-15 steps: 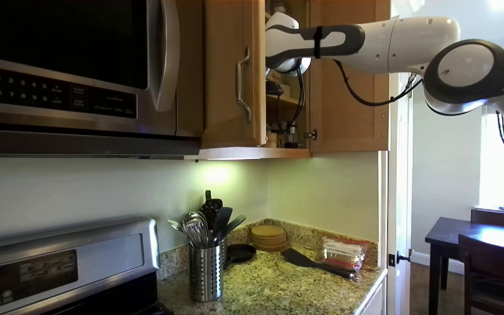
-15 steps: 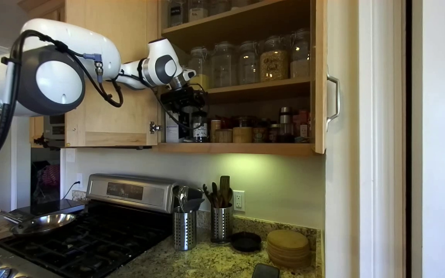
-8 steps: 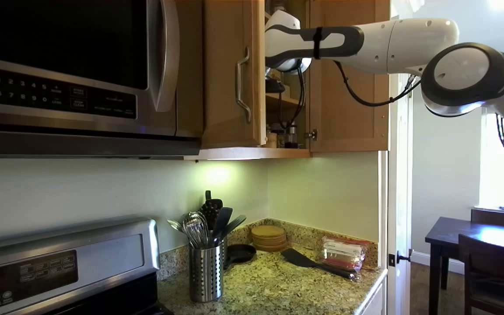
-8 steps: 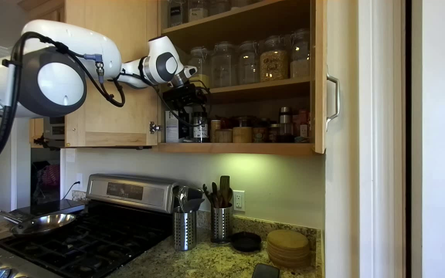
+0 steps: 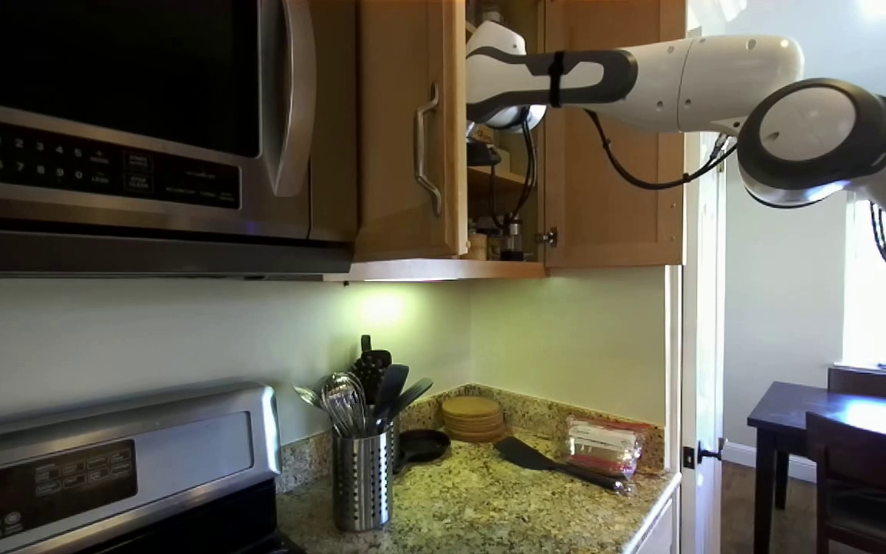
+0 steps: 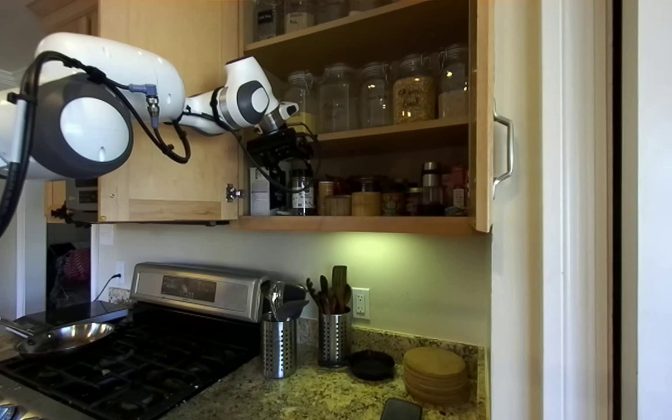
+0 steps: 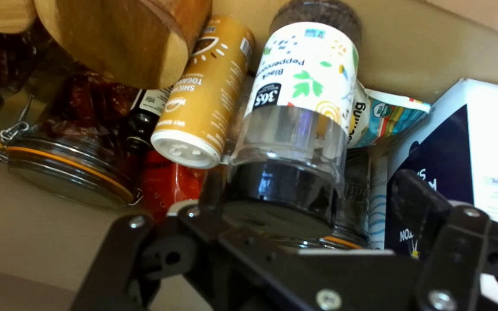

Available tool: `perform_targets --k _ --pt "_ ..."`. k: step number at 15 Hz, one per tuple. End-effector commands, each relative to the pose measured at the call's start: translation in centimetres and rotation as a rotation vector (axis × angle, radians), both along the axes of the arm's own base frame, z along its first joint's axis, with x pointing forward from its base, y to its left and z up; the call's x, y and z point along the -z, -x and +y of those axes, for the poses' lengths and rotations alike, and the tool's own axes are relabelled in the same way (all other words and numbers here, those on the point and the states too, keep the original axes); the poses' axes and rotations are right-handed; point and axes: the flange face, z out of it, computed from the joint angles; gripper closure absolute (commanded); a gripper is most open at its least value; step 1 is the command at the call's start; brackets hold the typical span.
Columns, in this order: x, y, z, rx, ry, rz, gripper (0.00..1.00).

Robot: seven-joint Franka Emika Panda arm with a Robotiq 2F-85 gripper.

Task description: Open the doors of the top cabinet, get the spice bottle and put it on the table.

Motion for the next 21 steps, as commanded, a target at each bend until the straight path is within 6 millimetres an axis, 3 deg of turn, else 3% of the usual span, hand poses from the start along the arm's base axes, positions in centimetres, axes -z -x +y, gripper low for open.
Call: perform_targets --k 1,17,19,21 --pt "0.9 -0.8 0.1 0.012 0.021 0.035 0.00" --pt "3.5 -3.4 -0.2 0.022 -0.008 0.041 0.00" --pt "4.0 -3.7 -0.4 0.024 -0.005 0.043 0.26" --pt "4.1 -3.9 -0.7 0.029 -0.006 0.040 0.40"
